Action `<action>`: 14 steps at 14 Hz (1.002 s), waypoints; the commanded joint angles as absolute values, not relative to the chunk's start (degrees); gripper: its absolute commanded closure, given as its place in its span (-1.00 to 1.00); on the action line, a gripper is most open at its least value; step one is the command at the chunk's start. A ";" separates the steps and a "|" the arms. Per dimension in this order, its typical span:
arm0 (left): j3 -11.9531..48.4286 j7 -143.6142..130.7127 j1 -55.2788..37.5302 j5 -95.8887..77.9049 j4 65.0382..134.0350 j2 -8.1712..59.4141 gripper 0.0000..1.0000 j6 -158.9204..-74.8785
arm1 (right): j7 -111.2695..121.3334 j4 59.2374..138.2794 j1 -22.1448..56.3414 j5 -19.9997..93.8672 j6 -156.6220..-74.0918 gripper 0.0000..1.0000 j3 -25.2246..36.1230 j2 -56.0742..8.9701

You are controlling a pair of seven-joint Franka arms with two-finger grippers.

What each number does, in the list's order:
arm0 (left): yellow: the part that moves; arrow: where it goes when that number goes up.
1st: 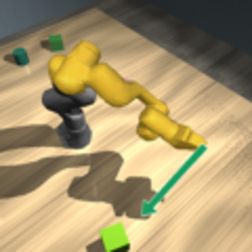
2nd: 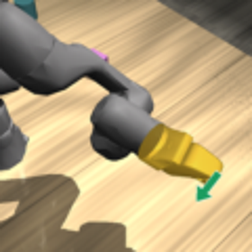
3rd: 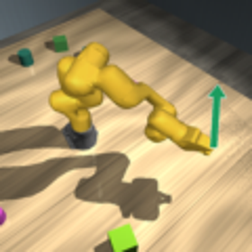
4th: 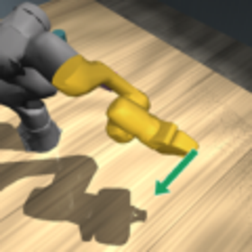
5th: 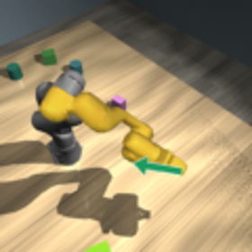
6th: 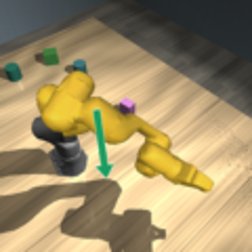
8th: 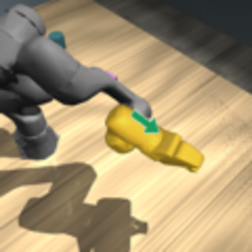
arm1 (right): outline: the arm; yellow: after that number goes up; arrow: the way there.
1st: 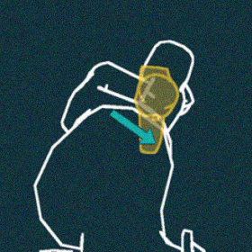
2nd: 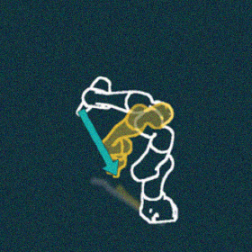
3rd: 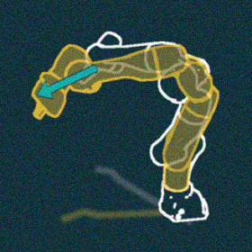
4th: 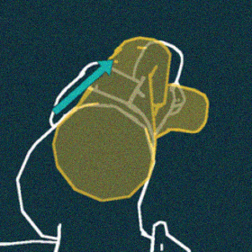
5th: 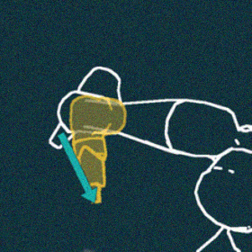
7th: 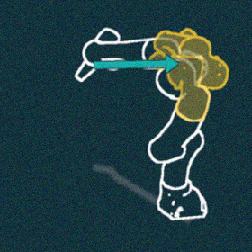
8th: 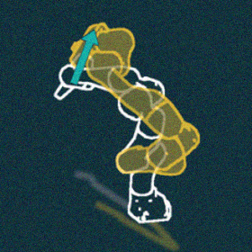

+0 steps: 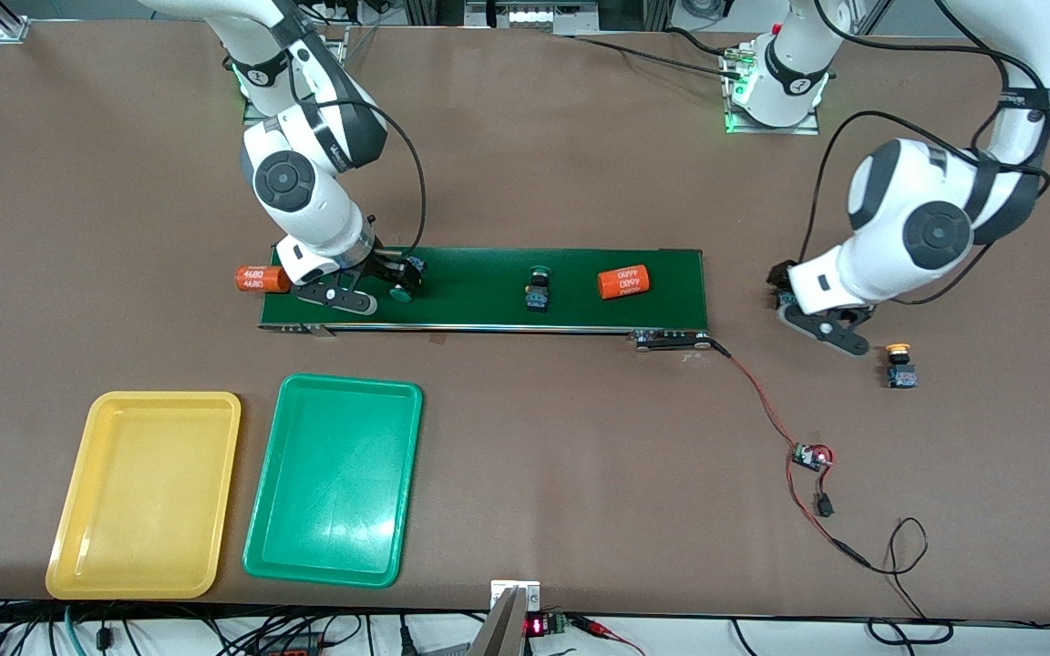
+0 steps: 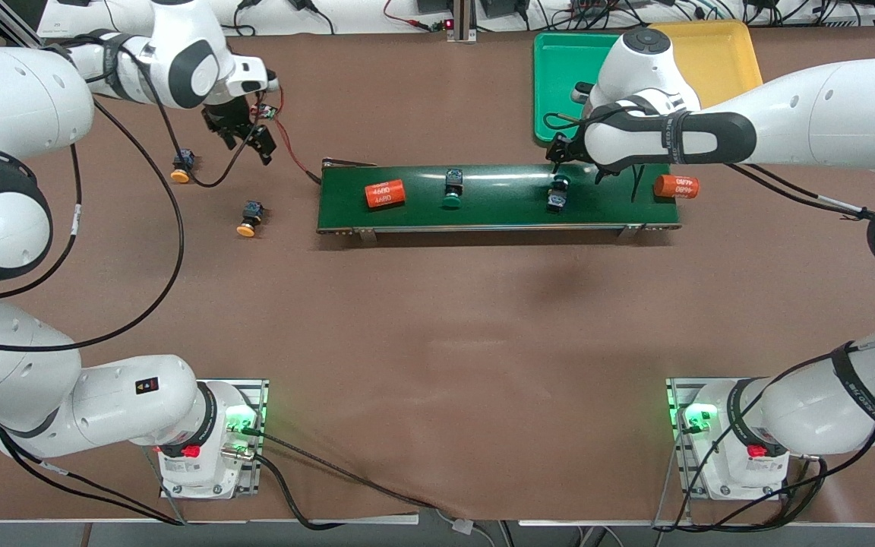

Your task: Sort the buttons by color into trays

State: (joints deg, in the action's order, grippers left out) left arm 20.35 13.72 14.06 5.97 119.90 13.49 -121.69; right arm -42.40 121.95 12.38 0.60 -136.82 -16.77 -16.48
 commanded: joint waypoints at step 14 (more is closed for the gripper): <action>15.21 -2.20 11.69 5.80 126.91 25.39 -1.00 -133.59 | -42.01 122.34 12.92 0.09 -142.03 -0.69 -15.82 -20.13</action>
